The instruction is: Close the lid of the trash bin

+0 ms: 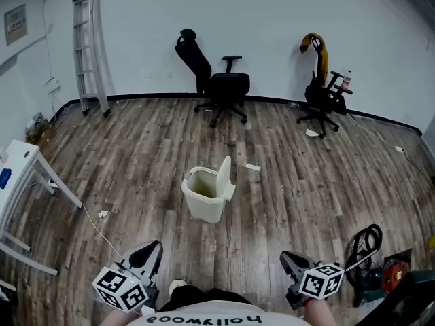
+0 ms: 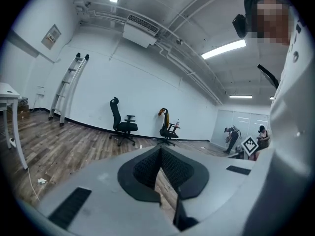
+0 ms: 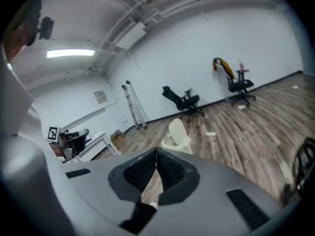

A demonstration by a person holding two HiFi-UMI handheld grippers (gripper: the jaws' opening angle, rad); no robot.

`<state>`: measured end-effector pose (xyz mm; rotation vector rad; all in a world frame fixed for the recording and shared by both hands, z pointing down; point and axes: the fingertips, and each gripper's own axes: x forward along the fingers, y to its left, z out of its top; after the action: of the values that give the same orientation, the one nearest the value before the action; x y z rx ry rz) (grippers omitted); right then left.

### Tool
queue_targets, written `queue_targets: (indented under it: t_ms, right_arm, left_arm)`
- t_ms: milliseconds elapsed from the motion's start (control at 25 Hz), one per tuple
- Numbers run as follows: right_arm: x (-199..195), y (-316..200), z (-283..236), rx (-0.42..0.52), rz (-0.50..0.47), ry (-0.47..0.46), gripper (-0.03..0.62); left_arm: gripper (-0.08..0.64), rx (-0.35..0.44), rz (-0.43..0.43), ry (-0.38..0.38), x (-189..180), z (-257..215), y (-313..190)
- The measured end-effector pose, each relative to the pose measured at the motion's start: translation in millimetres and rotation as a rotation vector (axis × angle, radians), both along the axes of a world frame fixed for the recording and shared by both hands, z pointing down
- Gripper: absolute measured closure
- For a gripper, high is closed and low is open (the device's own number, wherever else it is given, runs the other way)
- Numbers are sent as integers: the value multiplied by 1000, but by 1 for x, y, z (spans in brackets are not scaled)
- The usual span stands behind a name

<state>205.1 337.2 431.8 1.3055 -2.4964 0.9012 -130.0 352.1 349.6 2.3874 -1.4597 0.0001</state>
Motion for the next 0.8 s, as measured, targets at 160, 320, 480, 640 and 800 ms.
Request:
queue_targets:
  t_ms: [160, 320, 480, 640, 800]
  right_arm:
    - [34, 46, 49, -140, 102, -44, 581]
    - [57, 42, 50, -145, 151, -40, 581]
    - [63, 23, 35, -100, 159, -59, 581]
    - [63, -7, 26, -34, 130, -20, 581]
    - [68, -40, 25, -33, 101, 25, 581]
  left_arm:
    - [552, 4, 22, -4, 9, 3, -5]
    - [552, -6, 34, -2, 17, 6, -19]
    - [552, -31, 56, -22, 28, 14, -29]
    - [552, -65, 65, -12, 39, 27, -56]
    - [552, -98, 78, 3, 52, 39, -97]
